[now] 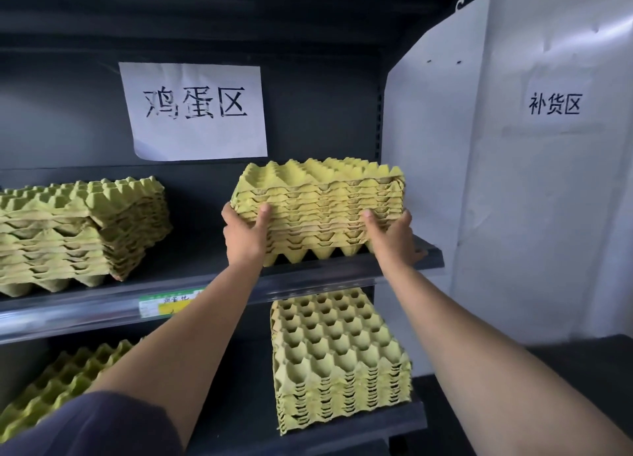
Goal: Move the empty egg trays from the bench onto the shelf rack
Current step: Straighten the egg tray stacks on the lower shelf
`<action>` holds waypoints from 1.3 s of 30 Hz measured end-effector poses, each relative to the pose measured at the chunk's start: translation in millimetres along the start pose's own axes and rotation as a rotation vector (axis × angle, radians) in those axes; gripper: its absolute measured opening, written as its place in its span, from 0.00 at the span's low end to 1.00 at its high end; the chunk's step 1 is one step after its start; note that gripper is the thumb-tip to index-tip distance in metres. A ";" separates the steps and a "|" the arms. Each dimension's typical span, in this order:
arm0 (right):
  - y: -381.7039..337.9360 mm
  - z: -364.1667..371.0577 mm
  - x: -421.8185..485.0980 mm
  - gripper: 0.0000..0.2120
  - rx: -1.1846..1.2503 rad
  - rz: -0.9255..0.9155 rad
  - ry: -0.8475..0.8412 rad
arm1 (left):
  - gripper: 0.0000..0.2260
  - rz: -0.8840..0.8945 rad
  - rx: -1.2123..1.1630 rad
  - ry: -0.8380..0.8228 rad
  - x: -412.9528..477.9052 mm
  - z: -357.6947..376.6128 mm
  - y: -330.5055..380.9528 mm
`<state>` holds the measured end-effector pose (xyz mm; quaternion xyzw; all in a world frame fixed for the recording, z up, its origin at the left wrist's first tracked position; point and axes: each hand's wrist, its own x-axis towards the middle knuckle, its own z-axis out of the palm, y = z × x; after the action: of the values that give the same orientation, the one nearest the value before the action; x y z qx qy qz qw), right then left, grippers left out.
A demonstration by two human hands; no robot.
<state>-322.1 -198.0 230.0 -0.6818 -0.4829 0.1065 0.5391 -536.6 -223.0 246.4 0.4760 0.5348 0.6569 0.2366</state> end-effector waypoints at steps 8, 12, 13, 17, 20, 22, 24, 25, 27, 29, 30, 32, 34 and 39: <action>-3.5 16.6 -10.3 0.43 -0.092 -0.047 0.000 | 0.32 0.028 0.077 0.145 -1.4 -9.8 -5.2; -7.1 22.8 -15.5 0.42 -0.058 -0.042 0.023 | 0.33 0.052 0.081 0.141 0.2 -11.4 -7.6; -6.9 23.3 -15.6 0.42 -0.056 -0.041 0.018 | 0.33 0.056 0.078 0.132 0.7 -12.2 -8.7; -4.3 21.5 -17.7 0.39 -0.102 -0.064 0.028 | 0.32 0.061 0.039 0.105 -2.1 -15.1 -10.4; 4.7 21.3 -27.5 0.35 -0.146 -0.156 0.079 | 0.35 0.088 0.141 0.144 -18.9 -11.2 -14.8; 17.7 22.7 -37.1 0.32 -0.159 -0.275 0.130 | 0.37 0.214 0.238 0.166 -37.3 -6.3 -24.4; 35.3 23.5 -50.4 0.30 -0.157 -0.371 0.157 | 0.36 0.335 0.310 0.146 -59.7 -0.6 -41.6; 43.7 23.8 -56.9 0.29 -0.152 -0.419 0.170 | 0.35 0.381 0.337 0.116 -70.1 2.4 -50.5; 64.4 25.4 -70.4 0.24 -0.165 -0.512 0.199 | 0.32 0.456 0.391 0.025 -90.4 8.3 -72.3; 88.0 27.0 -81.2 0.20 -0.188 -0.542 0.178 | 0.29 0.505 0.479 -0.052 -106.2 13.4 -95.1; 99.6 27.3 -85.9 0.18 -0.200 -0.532 0.146 | 0.29 0.535 0.533 -0.075 -112.1 15.0 -105.4; 125.6 29.1 -93.7 0.17 -0.238 -0.496 0.099 | 0.28 0.580 0.617 -0.118 -121.3 19.2 -128.2; 149.7 32.7 -99.1 0.16 -0.290 -0.476 0.059 | 0.25 0.539 0.666 -0.142 -127.3 20.9 -150.9; 198.6 52.7 -100.2 0.20 -0.479 -0.259 -0.076 | 0.24 0.056 0.727 -0.194 -131.8 20.4 -203.9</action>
<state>-300.4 -232.8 5.0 -0.7180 -0.5973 -0.0548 0.3531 -501.8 -256.8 7.7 0.6034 0.6948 0.3823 0.0835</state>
